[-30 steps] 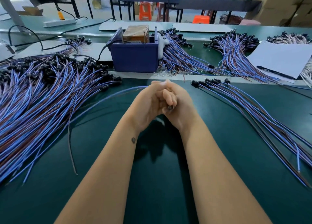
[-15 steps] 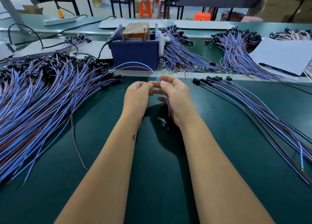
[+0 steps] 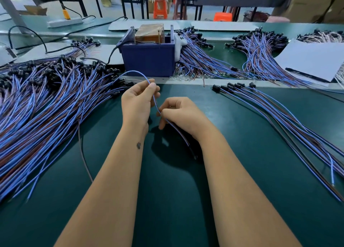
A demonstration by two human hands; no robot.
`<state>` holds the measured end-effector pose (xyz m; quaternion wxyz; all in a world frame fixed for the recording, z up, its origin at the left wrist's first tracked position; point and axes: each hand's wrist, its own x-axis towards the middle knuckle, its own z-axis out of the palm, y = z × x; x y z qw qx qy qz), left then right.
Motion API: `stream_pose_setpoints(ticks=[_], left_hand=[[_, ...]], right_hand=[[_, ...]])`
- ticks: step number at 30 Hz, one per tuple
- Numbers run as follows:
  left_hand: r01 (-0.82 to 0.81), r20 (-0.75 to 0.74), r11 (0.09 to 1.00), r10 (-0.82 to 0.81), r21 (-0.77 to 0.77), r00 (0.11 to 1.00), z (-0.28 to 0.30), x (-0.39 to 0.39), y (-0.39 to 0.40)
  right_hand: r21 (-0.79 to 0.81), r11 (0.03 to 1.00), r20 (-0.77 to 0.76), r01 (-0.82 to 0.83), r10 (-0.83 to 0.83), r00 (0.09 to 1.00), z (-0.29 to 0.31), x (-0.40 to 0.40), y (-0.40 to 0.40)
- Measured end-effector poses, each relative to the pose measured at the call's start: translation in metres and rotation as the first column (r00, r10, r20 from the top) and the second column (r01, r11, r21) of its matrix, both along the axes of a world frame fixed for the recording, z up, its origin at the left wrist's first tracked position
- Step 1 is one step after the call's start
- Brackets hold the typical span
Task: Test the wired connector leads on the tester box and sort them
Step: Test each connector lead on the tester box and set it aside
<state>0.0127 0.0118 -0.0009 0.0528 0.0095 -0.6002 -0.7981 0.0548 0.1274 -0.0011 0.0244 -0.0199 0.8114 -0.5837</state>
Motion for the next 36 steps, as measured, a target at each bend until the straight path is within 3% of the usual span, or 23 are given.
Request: stream_pose_setpoints(ticks=[3,7,10,13,18,23,29,36], left_hand=[[0.086,-0.022,0.996,-0.085,0.023,0.996,0.002,0.002,0.000],[0.209,-0.057,0.968,-0.202,0.140,0.978,0.005,0.005,0.005],[0.234,-0.049,0.955,-0.229,0.182,0.972,0.003,0.009,0.011],[0.184,-0.025,0.972,-0.182,0.148,0.983,-0.001,0.009,0.014],[0.096,-0.028,0.993,-0.095,0.062,0.995,-0.009,0.007,0.018],[0.070,-0.030,0.995,-0.068,0.066,0.997,-0.007,0.009,0.025],[0.011,0.023,0.966,-0.018,0.258,1.000,-0.001,0.011,0.024],[0.024,0.025,0.973,-0.031,0.231,0.999,-0.001,0.010,0.024]], right_hand=[[-0.047,0.999,-0.006,-0.027,0.026,1.000,0.000,0.001,0.000],[-0.307,0.938,-0.093,0.159,-0.196,0.976,0.002,-0.002,-0.002],[-0.391,0.889,-0.066,0.239,-0.286,0.956,0.001,-0.006,-0.001],[-0.391,0.890,-0.054,0.235,-0.277,0.959,-0.001,-0.008,-0.005],[-0.222,0.933,-0.117,0.285,-0.315,0.942,-0.007,-0.011,-0.011],[-0.221,0.900,-0.130,0.377,-0.410,0.903,-0.007,-0.012,-0.015],[-0.341,0.806,-0.065,0.483,-0.533,0.844,-0.009,-0.018,-0.052],[-0.442,0.765,-0.011,0.469,-0.527,0.850,-0.010,-0.020,-0.048]])
